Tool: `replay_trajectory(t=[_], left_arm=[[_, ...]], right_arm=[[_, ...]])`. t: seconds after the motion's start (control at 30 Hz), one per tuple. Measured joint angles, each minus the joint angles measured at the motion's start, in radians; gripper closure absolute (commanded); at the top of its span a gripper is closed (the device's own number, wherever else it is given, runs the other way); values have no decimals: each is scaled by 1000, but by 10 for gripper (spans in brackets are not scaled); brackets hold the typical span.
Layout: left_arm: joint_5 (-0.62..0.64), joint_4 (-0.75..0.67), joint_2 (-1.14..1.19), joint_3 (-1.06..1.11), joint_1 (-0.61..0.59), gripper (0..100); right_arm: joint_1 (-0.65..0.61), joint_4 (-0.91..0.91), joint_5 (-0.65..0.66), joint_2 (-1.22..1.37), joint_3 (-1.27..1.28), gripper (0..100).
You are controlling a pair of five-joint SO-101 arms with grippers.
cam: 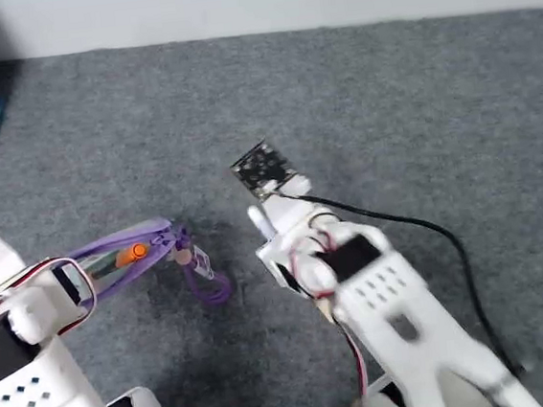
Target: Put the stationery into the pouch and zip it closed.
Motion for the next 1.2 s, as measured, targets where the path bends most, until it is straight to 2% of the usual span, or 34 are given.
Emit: replay_trajectory(t=[0.23,0.47,0.87,1.0,1.2], left_arm=[[0,0,0,0,0,989],[0,0,-5,12,0,989],[0,0,-5,17,-3,989],[0,0,-5,17,-2,989],[0,0,-5,17,-2,989]], right_arm=[[-97,84,-91,-269,-35,991],[-206,26,-144,-437,-138,991],[-215,-338,-144,-540,-147,991],[-244,-577,-144,-548,-68,991],[-377,-950,-144,-540,110,991]])
